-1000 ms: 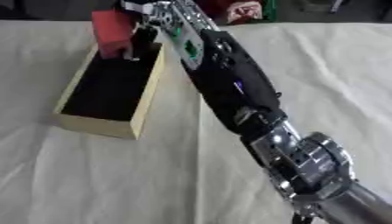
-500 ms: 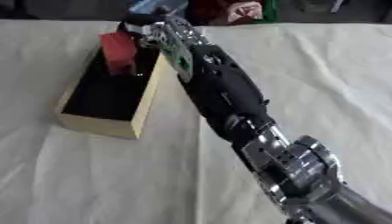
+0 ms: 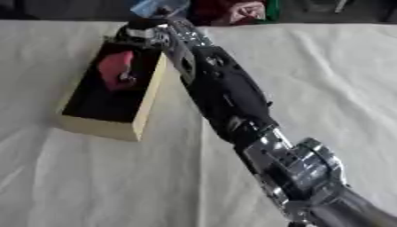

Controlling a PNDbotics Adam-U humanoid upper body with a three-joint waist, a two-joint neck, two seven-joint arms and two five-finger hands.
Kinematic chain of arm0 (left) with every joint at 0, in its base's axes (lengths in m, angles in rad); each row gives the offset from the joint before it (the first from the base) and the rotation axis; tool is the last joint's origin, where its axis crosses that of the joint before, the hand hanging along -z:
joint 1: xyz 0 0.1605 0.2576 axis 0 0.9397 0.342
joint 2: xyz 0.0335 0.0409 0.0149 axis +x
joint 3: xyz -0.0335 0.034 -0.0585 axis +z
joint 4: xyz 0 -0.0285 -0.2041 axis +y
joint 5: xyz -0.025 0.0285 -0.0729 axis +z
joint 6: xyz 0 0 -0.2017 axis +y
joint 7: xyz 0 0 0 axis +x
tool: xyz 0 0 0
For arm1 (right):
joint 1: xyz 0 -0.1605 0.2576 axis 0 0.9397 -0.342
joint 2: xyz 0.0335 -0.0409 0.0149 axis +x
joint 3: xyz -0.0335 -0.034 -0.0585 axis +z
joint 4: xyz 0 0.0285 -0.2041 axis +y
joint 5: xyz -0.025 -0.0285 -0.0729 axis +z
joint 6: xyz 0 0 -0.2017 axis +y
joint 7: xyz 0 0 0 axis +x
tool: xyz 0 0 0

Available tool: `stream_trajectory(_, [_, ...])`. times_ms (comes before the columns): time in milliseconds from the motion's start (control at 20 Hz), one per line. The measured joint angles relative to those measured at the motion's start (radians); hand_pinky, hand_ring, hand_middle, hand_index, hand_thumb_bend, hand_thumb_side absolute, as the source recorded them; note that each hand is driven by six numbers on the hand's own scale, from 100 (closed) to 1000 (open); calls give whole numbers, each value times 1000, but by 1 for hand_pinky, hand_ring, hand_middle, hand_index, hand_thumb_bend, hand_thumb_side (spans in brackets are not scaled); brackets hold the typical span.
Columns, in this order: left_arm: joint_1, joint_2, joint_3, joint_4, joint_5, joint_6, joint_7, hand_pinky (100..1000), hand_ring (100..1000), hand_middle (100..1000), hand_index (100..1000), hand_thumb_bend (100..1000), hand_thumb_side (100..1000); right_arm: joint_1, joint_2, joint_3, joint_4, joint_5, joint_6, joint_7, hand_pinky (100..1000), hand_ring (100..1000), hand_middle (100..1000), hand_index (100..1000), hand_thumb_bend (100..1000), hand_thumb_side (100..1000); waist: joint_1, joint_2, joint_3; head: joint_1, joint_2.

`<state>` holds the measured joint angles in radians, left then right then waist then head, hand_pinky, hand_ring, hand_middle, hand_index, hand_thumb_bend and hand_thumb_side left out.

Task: Pick up objects on the table and place them in the box.

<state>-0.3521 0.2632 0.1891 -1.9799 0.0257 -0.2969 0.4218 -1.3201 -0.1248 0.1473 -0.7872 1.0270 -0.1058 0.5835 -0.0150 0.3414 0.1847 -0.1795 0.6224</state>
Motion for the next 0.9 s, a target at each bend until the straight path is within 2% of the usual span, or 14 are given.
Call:
stream_trajectory(300, [0,0,0,0,0,0,-1,568,552,519,647,177,100,-11,0,0,-17,18,-16,-8,906,921,915,981,552,418,0,0,-4,0,0])
stream_trajectory(500, [0,0,0,0,0,0,-1,568,552,519,647,176,100,-14,-3,0,-32,19,-24,-9,896,895,886,953,471,440,0,0,-5,1,0])
stream_trajectory(550, [0,0,0,0,0,0,-1,568,552,519,647,177,100,-14,-5,0,-43,13,-25,-11,892,888,879,944,422,462,0,0,-6,1,0])
stream_trajectory(600, [0,0,0,0,0,0,-1,568,553,520,647,177,100,-14,-8,0,-61,1,-26,-13,886,878,866,930,330,461,0,0,-7,1,0])
stream_trajectory(700, [0,0,0,0,0,0,0,568,553,520,647,177,100,-13,-30,2,-112,-40,-23,-21,873,856,842,899,152,397,0,0,-12,2,0])
stream_trajectory(750, [0,0,0,0,0,0,0,568,553,520,647,177,100,-9,-49,6,-147,-69,-18,-26,873,856,842,899,152,397,0,0,-16,5,0])
stream_trajectory(800, [0,0,0,0,0,0,1,568,553,519,647,177,100,-3,-70,10,-185,-100,-10,-31,853,826,816,869,100,296,0,0,-18,9,0])
stream_trajectory(900, [1,0,1,0,-1,-1,2,569,553,520,647,177,100,14,-120,21,-273,-168,11,-42,840,803,805,858,100,230,0,0,-25,17,0])
